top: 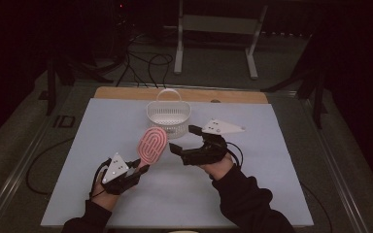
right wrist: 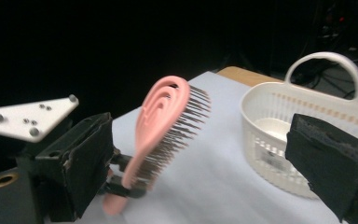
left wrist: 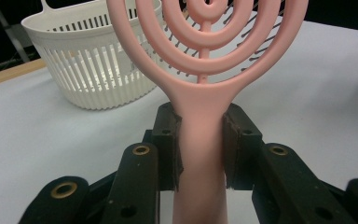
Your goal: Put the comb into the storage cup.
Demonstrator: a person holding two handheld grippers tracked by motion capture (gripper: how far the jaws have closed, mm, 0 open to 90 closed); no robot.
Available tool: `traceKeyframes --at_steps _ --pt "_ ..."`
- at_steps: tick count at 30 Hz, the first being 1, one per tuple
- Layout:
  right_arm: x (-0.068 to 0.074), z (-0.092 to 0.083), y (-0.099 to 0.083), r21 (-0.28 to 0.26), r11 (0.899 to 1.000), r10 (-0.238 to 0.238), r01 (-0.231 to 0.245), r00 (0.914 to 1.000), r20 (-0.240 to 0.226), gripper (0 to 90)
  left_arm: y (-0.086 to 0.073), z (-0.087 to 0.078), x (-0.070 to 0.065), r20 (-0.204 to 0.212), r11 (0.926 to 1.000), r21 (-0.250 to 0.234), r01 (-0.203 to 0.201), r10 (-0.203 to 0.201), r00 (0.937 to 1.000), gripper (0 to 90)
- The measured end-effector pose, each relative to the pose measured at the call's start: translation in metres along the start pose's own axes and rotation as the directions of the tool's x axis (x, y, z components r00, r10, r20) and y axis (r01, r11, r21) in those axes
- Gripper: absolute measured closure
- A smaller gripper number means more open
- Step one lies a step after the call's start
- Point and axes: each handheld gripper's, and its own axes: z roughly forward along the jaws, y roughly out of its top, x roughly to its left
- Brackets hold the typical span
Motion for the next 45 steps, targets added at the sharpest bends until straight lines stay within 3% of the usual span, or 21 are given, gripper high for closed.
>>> traceKeyframes --at_steps 5,10,19,20,23,29,32,35,36,41,45 --pt "0.010 0.016 0.001 0.002 1.000 0.031 -0.031 0.9995 -0.005 7.6 0.000 0.000 0.000 -0.001 1.0000 -0.001 -0.001 0.001 1.0000 71.1" --pt "0.013 0.029 0.000 0.007 0.997 0.077 -0.077 0.9965 0.033 8.0 0.000 0.000 0.000 -0.002 1.0000 -0.002 -0.004 0.004 1.0000 71.1" --pt "0.017 0.046 -0.003 0.029 0.988 0.151 -0.152 0.9882 0.026 9.0 0.000 -0.001 0.000 -0.004 1.0000 -0.008 -0.004 0.004 1.0000 71.1" --pt "0.016 0.050 -0.004 0.038 0.983 0.180 -0.180 0.9835 0.016 11.5 0.000 -0.001 0.000 -0.004 1.0000 -0.008 -0.003 0.003 1.0000 71.1" --pt "0.016 0.053 -0.007 0.048 0.978 0.201 -0.201 0.9795 0.007 14.9 0.000 -0.001 0.001 -0.004 1.0000 -0.005 -0.005 0.005 1.0000 71.1" --pt "0.013 0.059 -0.013 0.066 0.962 0.268 -0.267 0.9631 -0.019 24.8 0.000 -0.001 0.001 -0.006 1.0000 -0.005 -0.007 0.007 1.0000 71.1" --pt "0.012 0.062 -0.016 0.086 0.958 0.274 -0.272 0.9615 -0.018 29.9 0.000 -0.001 0.001 -0.008 0.9999 -0.007 -0.008 0.008 0.9999 71.1" --pt "0.010 0.065 -0.020 0.100 0.947 0.308 -0.304 0.9509 -0.027 37.2 0.000 -0.001 0.001 -0.008 0.9999 -0.005 -0.010 0.010 0.9999 71.1" --pt "0.010 0.065 -0.020 0.100 0.947 0.308 -0.304 0.9509 -0.027 37.2 0.000 -0.001 0.001 -0.008 0.9999 -0.005 -0.010 0.010 0.9999 71.1" --pt "0.009 0.068 -0.023 0.111 0.931 0.357 -0.349 0.9312 -0.072 50.2 0.000 0.000 0.000 0.004 1.0000 -0.002 -0.008 0.008 1.0000 71.1" --pt "0.009 0.068 -0.023 0.112 0.926 0.369 -0.359 0.9257 -0.082 57.1 -0.001 0.001 -0.001 0.007 0.9999 0.001 -0.011 0.011 0.9999 71.1"
